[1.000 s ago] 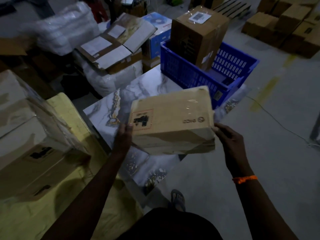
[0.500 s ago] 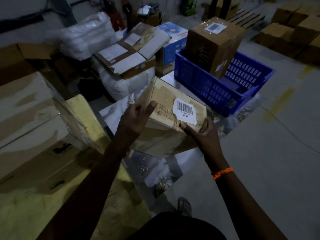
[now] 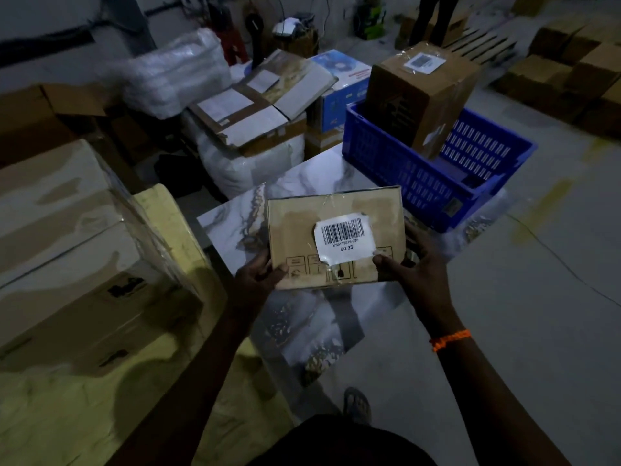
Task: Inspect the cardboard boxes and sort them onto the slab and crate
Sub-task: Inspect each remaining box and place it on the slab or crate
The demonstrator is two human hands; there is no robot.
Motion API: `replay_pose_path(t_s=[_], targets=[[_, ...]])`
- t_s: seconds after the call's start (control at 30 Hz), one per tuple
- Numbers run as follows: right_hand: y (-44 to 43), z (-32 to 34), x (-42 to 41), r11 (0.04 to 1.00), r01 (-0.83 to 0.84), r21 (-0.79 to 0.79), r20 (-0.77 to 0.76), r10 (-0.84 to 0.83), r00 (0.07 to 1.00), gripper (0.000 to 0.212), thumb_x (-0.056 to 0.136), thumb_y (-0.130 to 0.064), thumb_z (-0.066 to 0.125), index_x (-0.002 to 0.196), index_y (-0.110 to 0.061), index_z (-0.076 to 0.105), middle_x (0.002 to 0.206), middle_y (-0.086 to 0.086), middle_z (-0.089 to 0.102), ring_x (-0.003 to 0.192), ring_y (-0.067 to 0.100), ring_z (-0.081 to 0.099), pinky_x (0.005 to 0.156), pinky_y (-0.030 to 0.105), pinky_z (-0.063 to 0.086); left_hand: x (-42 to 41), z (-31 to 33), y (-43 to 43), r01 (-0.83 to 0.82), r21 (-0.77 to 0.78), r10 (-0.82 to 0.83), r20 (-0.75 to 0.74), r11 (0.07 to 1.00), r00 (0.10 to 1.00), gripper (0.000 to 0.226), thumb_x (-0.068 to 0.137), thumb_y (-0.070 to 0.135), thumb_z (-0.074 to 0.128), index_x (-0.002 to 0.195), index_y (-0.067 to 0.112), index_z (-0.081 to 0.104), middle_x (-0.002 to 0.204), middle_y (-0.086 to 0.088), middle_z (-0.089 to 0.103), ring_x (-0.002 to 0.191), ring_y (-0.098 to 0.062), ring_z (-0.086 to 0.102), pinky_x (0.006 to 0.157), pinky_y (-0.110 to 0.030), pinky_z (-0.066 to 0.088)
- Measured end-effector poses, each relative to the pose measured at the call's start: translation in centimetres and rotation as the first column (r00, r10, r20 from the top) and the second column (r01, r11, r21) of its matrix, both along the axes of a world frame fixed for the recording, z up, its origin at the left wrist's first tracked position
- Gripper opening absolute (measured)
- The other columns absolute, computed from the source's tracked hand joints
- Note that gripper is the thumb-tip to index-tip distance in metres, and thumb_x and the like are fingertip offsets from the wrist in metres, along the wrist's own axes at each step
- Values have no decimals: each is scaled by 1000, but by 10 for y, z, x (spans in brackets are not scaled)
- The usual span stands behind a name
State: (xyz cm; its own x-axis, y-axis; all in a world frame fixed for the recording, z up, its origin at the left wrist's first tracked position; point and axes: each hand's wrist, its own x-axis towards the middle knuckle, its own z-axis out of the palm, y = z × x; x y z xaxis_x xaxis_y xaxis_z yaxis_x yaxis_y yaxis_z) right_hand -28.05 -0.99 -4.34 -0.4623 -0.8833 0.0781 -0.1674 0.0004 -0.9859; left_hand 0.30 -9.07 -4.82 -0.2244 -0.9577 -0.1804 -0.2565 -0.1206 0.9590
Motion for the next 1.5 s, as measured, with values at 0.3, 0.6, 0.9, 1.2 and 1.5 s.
replay_pose_path(t_s=[0.3, 0.6, 0.9, 1.2, 1.5], targets=[[28, -51, 6, 991, 53, 121, 5, -54, 999, 59, 76, -4, 90, 124, -20, 58, 125, -5, 66, 119, 8, 64, 87, 24, 58, 1, -48, 11, -57, 58, 57, 8, 997, 998, 64, 86, 2, 68, 144, 23, 51, 134, 5, 64, 125, -16, 60, 102, -42, 52], [79, -89, -12, 904, -194, 382, 124, 158, 980, 75, 82, 26, 53, 128, -33, 55, 134, -13, 59, 127, 8, 56, 101, 36, 50, 19, -75, 67, -49, 424, 107, -114, 904, 988, 27, 101, 26, 53, 126, 22, 61, 115, 4, 68, 105, -14, 67, 92, -34, 54], [90, -99, -17, 923, -122, 366, 153, 69, 986, 38, 96, 15, 50, 115, -9, 73, 111, 0, 77, 107, 17, 72, 79, 28, 59, 23, -78, 38, -53, 143, 13, 269, 988, 963, 41, 94, 56, 58, 91, 17, 69, 73, 1, 65, 75, -13, 65, 64, -25, 45], [-11, -89, -22, 924, -37, 380, 218, -51, 975, 28, 106, -21, 54, 130, -14, 67, 122, 8, 71, 115, 26, 66, 86, 37, 55, -12, -75, -36, -107, 154, 89, 121, 982, 989, 50, 94, 10, 69, 142, 7, 54, 132, -10, 64, 120, -27, 62, 104, -49, 51], [-40, -58, -19, 952, -67, 299, 210, 3, 978, 37, 101, -8, 59, 136, -20, 60, 126, 3, 70, 110, 16, 67, 88, 25, 54, -22, -53, -50, 31, 85, -32, 19, 996, 999, 69, 89, -6, 70, 150, 5, 43, 146, -13, 54, 133, -27, 54, 110, -47, 46]])
